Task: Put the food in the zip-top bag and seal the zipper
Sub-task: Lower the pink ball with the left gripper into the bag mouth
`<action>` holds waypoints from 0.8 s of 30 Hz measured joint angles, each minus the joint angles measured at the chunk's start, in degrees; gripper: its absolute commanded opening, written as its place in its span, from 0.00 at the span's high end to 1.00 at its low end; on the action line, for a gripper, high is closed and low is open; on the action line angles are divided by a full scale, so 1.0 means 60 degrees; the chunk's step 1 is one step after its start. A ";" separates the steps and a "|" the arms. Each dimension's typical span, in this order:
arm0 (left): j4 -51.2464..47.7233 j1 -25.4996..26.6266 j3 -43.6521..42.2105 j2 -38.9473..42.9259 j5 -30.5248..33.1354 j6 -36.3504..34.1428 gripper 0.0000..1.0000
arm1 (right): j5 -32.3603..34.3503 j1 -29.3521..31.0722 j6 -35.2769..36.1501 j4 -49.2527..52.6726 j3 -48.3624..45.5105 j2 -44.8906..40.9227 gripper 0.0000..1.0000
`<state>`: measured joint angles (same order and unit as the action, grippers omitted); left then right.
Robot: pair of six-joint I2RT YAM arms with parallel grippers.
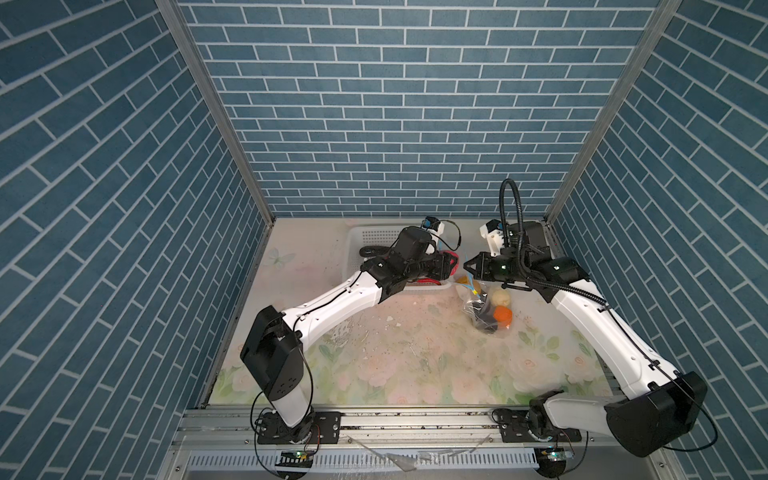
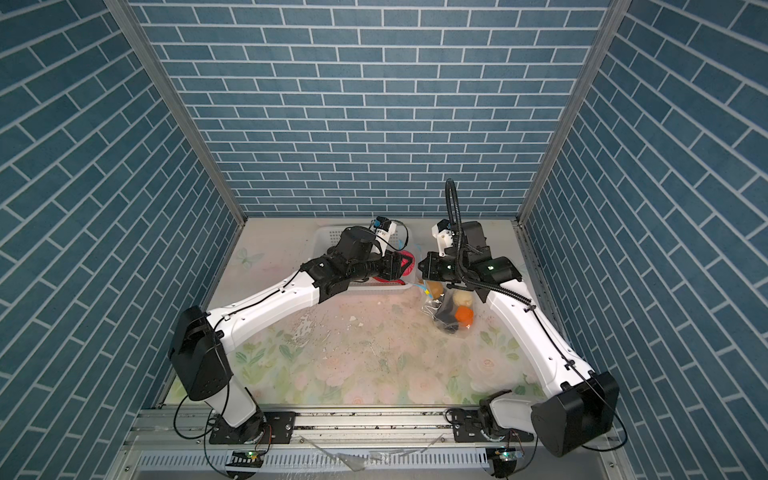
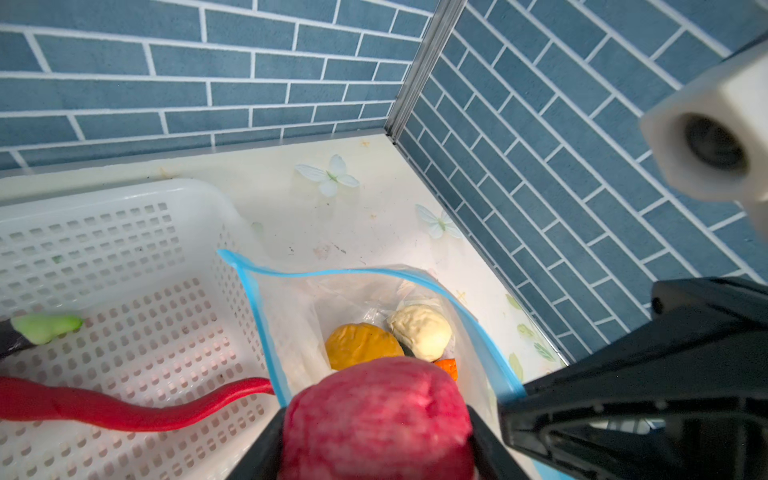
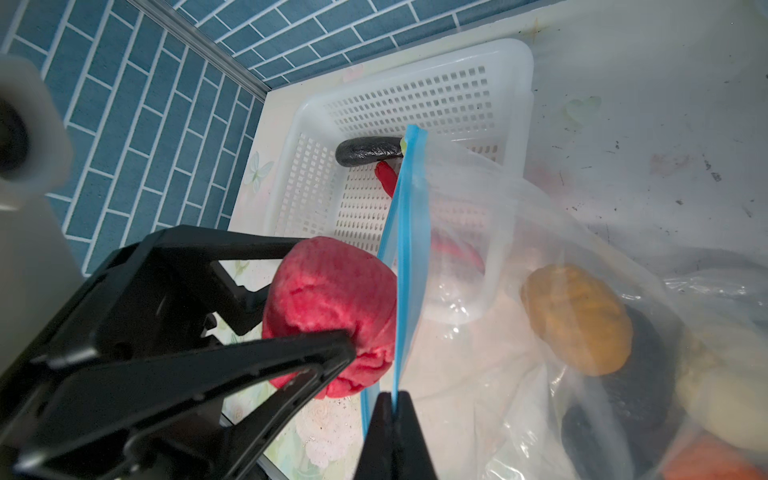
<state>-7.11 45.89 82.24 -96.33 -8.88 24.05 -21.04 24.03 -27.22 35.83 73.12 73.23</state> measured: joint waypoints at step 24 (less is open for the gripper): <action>0.0510 0.0004 -0.0364 -0.0273 -0.0288 -0.0255 0.50 | 0.0000 0.0000 0.0004 0.0000 0.0000 -0.0018 1.00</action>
<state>-4.05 45.91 80.05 -97.97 -10.61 22.52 -21.04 24.03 -27.20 35.83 73.12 73.12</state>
